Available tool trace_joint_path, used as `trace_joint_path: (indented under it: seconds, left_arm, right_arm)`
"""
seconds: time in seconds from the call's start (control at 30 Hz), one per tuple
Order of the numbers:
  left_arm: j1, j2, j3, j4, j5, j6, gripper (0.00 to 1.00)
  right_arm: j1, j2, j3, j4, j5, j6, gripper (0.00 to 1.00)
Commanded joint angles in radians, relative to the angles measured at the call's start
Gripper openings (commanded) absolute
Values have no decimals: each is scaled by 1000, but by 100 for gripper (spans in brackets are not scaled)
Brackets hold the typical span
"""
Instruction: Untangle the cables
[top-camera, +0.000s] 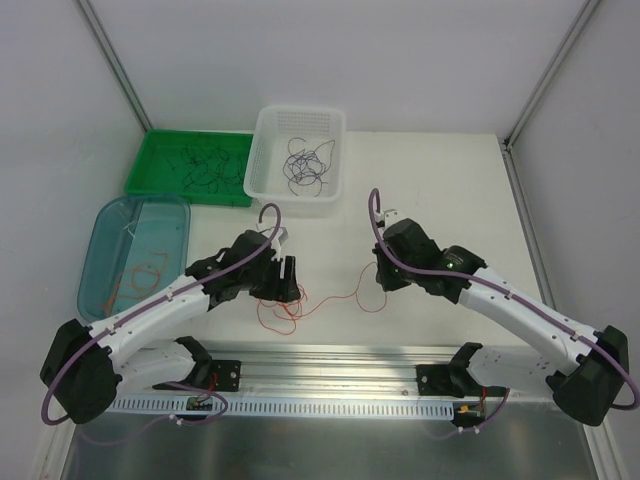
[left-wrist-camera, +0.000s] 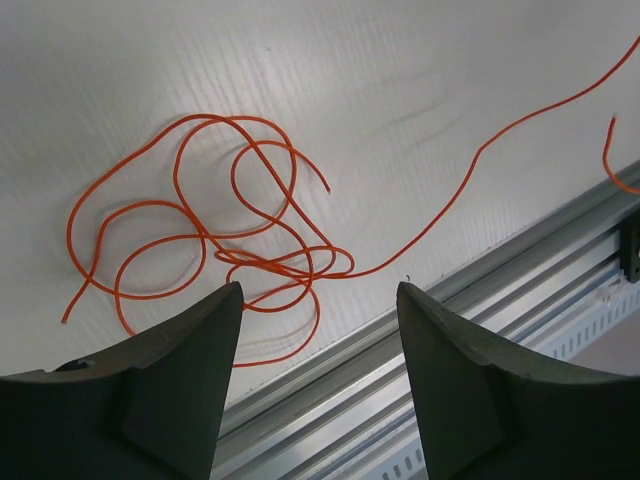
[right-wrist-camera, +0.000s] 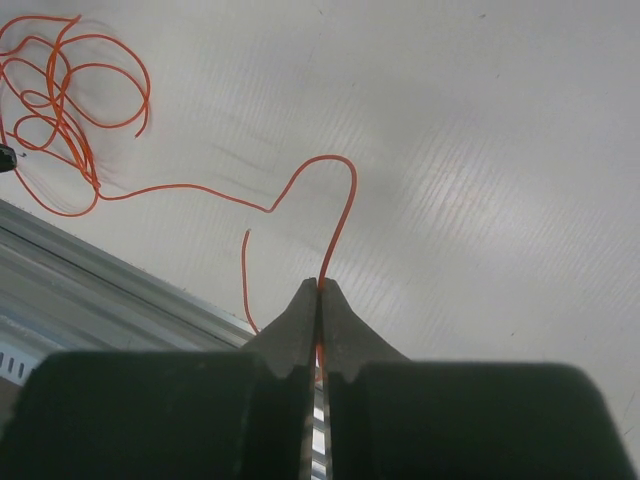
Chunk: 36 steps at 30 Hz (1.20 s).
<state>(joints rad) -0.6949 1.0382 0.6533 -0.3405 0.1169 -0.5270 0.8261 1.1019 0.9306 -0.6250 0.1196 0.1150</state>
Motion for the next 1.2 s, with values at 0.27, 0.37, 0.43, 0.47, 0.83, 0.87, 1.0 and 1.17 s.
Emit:
trace_joint_path:
  seconds: [0.27, 0.37, 0.43, 0.47, 0.83, 0.87, 1.0, 1.17]
  left_arm:
    - [-11, 132, -6, 6, 98, 163, 54]
    - [-26, 190, 14, 8, 81, 165, 52]
    - [-38, 238, 29, 8, 66, 170, 52]
    - [-47, 255, 41, 8, 58, 173, 50]
    - [-55, 214, 123, -58, -68, 179, 0]
    - [-54, 198, 143, -121, -94, 182, 0]
    - [-8, 90, 268, -303, -220, 197, 0]
    - [224, -9, 429, -445, -350, 212, 0]
  right_arm:
    - [-10, -25, 16, -13, 14, -9, 1]
    - [-12, -24, 20, -15, 12, -8, 1]
    - [-13, -22, 20, -16, 8, -6, 1]
    - [-13, -22, 22, -16, 9, -6, 1]
    - [-79, -68, 31, -71, 64, -14, 1]
    - [-100, -74, 36, -87, 80, -15, 1]
    - [-392, -125, 85, -202, 138, -9, 1]
    - [-822, -180, 174, -222, -4, 44, 1]
